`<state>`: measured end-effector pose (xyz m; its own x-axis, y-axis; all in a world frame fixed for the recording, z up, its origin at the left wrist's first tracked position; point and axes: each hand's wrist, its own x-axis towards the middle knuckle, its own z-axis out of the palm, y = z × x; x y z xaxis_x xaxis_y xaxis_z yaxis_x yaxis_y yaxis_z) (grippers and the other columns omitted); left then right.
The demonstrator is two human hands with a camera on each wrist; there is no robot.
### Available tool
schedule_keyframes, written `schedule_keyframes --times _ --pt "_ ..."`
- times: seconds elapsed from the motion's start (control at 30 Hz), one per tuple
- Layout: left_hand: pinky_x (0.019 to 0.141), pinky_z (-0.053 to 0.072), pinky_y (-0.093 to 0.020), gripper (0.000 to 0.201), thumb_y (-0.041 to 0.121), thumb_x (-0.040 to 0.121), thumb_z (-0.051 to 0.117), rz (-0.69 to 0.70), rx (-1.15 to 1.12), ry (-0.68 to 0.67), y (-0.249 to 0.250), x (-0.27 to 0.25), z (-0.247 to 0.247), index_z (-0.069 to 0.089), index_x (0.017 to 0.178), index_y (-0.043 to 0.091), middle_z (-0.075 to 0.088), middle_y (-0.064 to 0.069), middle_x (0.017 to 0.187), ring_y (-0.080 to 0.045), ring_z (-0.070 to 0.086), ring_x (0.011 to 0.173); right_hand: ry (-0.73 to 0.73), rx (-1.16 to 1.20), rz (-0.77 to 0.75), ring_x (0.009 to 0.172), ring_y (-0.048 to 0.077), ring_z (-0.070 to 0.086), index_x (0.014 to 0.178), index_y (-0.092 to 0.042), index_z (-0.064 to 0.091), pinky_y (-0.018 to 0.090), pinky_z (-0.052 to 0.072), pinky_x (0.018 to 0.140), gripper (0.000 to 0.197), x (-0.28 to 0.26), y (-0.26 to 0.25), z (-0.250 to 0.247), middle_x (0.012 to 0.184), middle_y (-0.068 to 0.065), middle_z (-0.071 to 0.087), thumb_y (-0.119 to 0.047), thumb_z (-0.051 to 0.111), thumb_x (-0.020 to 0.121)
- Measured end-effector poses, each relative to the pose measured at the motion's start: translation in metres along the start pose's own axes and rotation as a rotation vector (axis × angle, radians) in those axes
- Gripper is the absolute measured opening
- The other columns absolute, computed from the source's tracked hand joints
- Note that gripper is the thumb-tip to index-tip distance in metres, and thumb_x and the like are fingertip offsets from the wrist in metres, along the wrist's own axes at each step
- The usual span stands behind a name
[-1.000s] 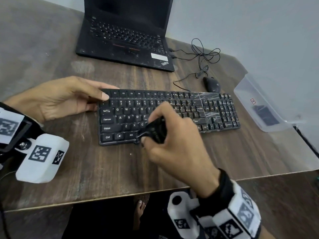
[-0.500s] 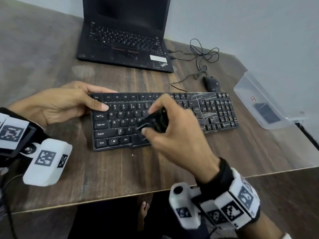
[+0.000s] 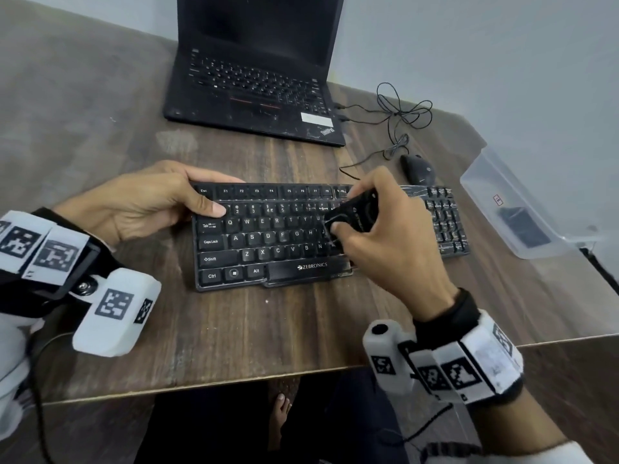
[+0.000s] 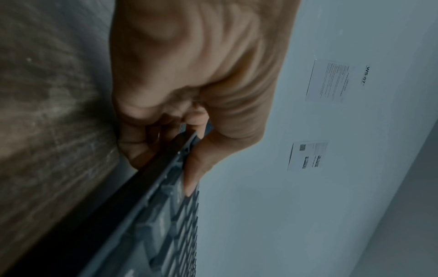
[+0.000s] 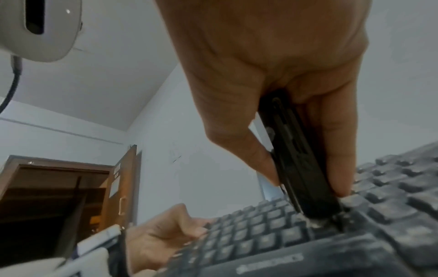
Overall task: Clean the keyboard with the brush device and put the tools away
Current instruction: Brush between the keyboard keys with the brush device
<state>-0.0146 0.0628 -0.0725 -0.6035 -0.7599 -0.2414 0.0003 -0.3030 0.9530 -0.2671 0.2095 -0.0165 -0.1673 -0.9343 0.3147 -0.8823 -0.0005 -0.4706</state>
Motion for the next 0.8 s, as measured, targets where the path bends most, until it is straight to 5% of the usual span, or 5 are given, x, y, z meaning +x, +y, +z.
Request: schedule_keyframes --times 0.13,0.23,0.47,0.6,0.8 --pt "0.080 0.061 -0.024 0.049 -0.013 0.065 0.068 -0.013 0.009 -0.004 0.000 -0.001 0.000 0.082 0.102 0.016 0.076 -0.017 0.112 -0.022 0.074 0.103 -0.187 0.124 -0.113 0.068 0.001 0.065 0.108 -0.021 0.054 0.011 0.048 0.056 0.037 -0.007 -0.027 0.016 0.081 -0.013 0.065 -0.013 0.081 0.085" --pt "0.076 0.060 -0.022 0.055 -0.003 0.053 0.084 -0.006 0.012 -0.009 -0.001 -0.002 -0.003 0.081 0.106 0.014 0.076 -0.018 0.112 -0.022 0.074 0.103 -0.242 0.120 -0.212 0.064 0.007 0.066 0.108 -0.020 0.053 0.020 0.052 0.054 0.036 -0.011 -0.037 0.027 0.078 -0.009 0.068 -0.014 0.080 0.085" --pt "0.078 0.059 -0.021 0.052 -0.015 0.066 0.063 -0.012 0.004 0.024 0.000 -0.001 0.001 0.078 0.109 0.009 0.076 -0.019 0.112 -0.022 0.074 0.103 -0.055 -0.078 -0.115 0.073 0.010 0.069 0.109 -0.018 0.055 0.038 0.061 0.066 0.035 0.032 -0.005 -0.001 0.083 -0.009 0.070 -0.017 0.079 0.083" --pt "0.080 0.059 -0.021 0.052 -0.016 0.068 0.062 -0.011 -0.007 0.025 -0.001 -0.001 -0.001 0.077 0.110 0.010 0.076 -0.019 0.112 -0.022 0.074 0.103 -0.283 0.016 -0.212 0.069 0.009 0.066 0.106 -0.022 0.057 0.031 0.056 0.061 0.036 0.018 -0.017 0.005 0.080 -0.005 0.070 -0.021 0.084 0.081" --pt "0.081 0.059 -0.021 0.056 -0.015 0.067 0.063 -0.015 0.004 0.041 0.000 -0.003 0.001 0.074 0.117 0.007 0.076 -0.019 0.112 -0.022 0.074 0.102 -0.117 -0.011 -0.165 0.070 0.002 0.067 0.107 -0.019 0.056 0.018 0.054 0.059 0.034 0.036 -0.010 0.006 0.081 -0.010 0.069 -0.016 0.080 0.083"
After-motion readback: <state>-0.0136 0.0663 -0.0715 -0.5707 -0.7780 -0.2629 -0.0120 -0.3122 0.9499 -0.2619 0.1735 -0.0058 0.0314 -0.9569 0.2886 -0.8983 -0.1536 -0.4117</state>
